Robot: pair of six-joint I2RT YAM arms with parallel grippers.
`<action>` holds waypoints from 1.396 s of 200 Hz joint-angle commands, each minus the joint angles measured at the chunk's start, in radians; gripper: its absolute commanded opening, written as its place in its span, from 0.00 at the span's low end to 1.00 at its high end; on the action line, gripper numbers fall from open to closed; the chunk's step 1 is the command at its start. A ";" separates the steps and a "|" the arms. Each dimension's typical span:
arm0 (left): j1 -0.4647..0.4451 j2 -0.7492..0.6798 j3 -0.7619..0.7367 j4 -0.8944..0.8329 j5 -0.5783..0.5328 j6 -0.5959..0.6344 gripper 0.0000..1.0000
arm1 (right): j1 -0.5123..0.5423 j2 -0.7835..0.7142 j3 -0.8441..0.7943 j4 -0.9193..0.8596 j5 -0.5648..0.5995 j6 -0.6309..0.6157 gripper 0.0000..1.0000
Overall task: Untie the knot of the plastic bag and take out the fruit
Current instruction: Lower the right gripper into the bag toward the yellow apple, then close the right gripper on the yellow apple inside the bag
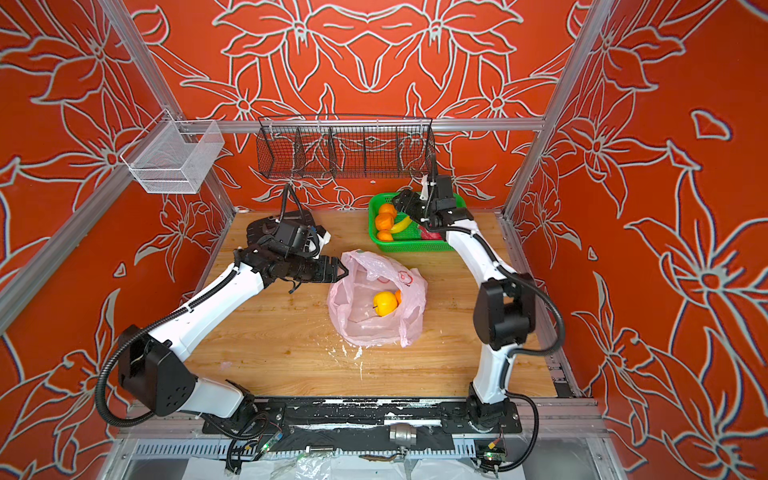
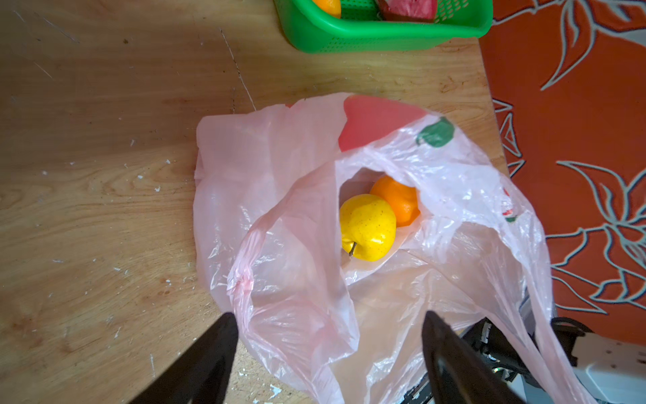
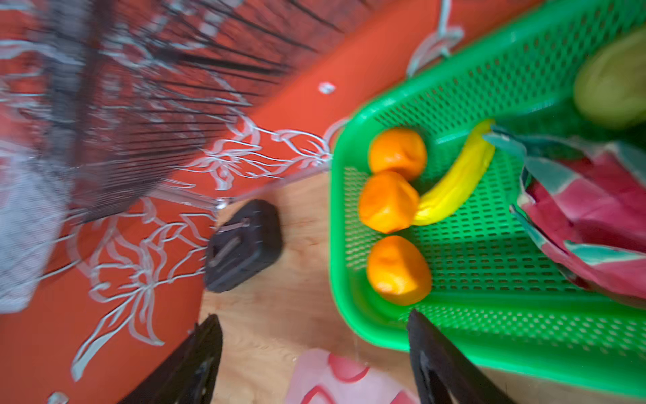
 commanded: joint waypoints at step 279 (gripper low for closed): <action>-0.055 0.139 0.002 -0.045 -0.096 -0.018 0.00 | 0.579 -0.116 -0.464 -0.296 0.550 -0.453 0.92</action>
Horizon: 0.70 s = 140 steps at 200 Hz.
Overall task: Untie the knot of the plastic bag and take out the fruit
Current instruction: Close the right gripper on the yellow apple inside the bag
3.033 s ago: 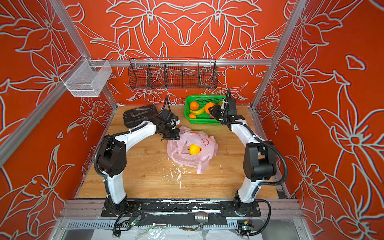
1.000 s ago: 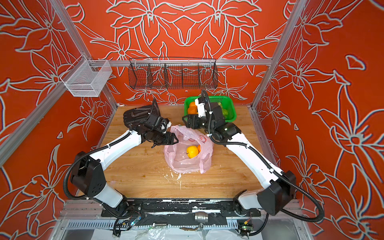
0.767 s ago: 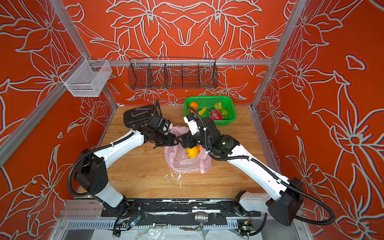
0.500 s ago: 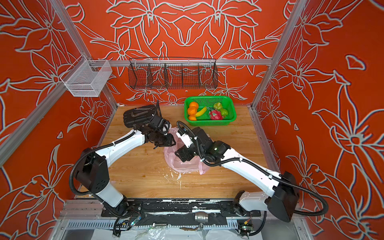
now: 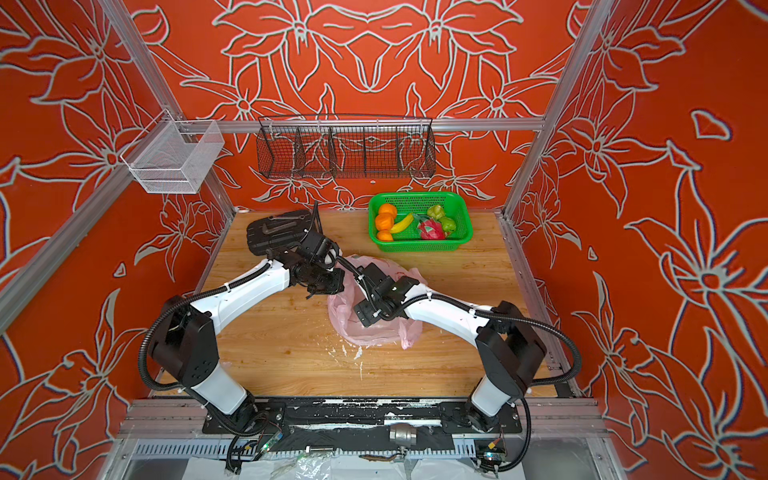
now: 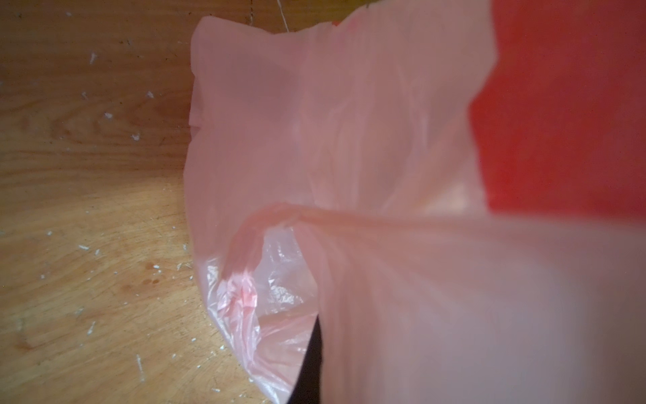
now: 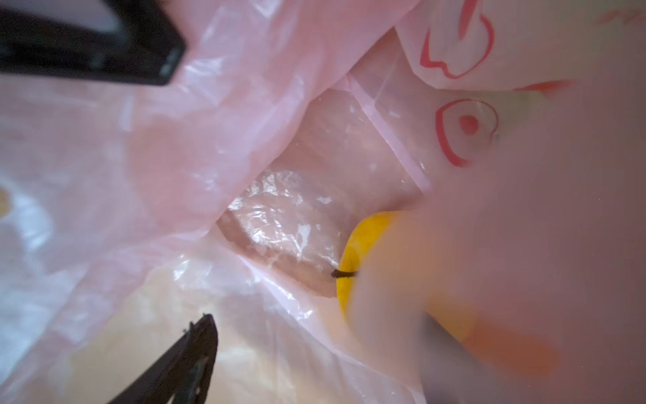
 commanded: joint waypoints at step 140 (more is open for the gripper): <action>-0.001 -0.030 0.010 -0.015 -0.003 0.006 0.00 | -0.066 0.170 0.079 -0.045 -0.056 0.161 0.84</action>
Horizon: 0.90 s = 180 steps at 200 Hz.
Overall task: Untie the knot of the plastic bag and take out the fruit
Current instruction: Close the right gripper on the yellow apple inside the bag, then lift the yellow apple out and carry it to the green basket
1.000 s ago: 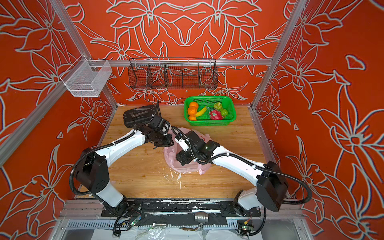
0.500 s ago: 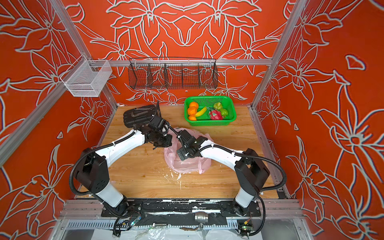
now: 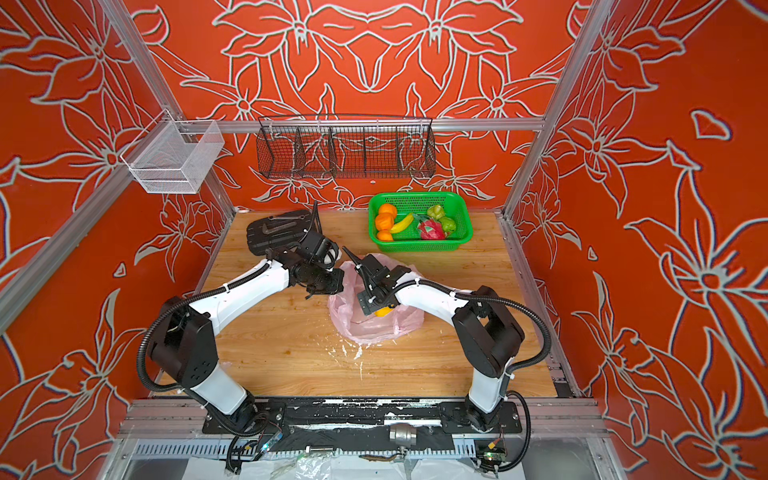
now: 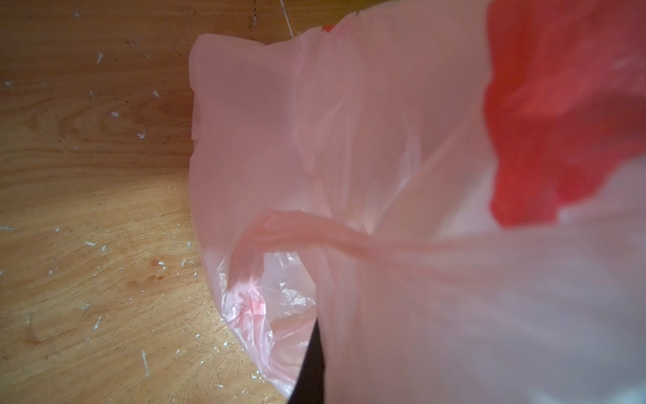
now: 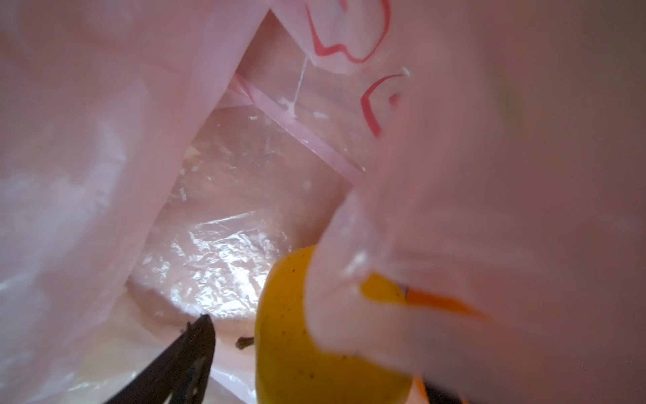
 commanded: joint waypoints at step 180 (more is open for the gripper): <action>-0.001 -0.143 0.011 0.009 0.018 0.004 0.45 | -0.001 -0.315 -0.196 0.214 -0.169 0.045 0.52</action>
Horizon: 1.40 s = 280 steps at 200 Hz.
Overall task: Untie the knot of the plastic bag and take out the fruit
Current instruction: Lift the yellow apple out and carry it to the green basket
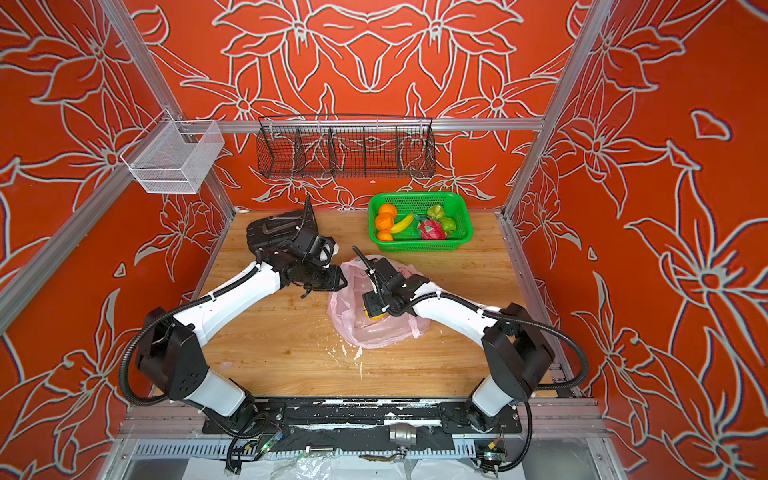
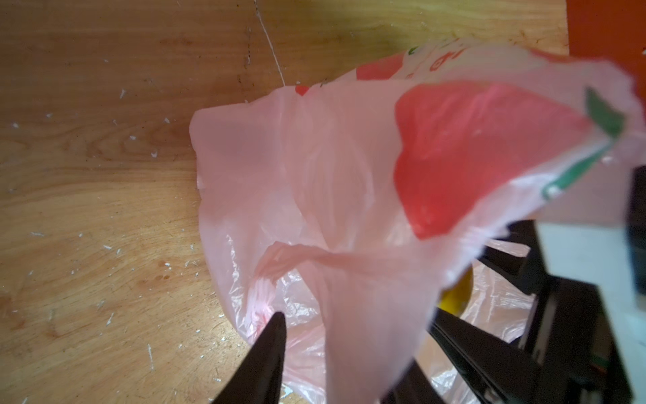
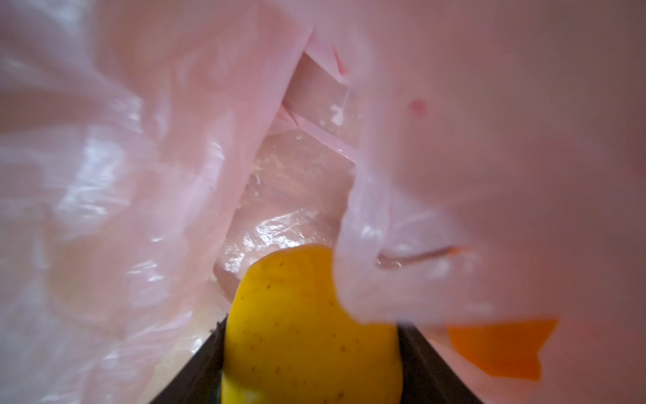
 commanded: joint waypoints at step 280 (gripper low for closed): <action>-0.039 0.001 0.294 0.090 0.216 0.089 0.98 | -0.603 0.469 0.497 0.444 -0.284 0.395 0.54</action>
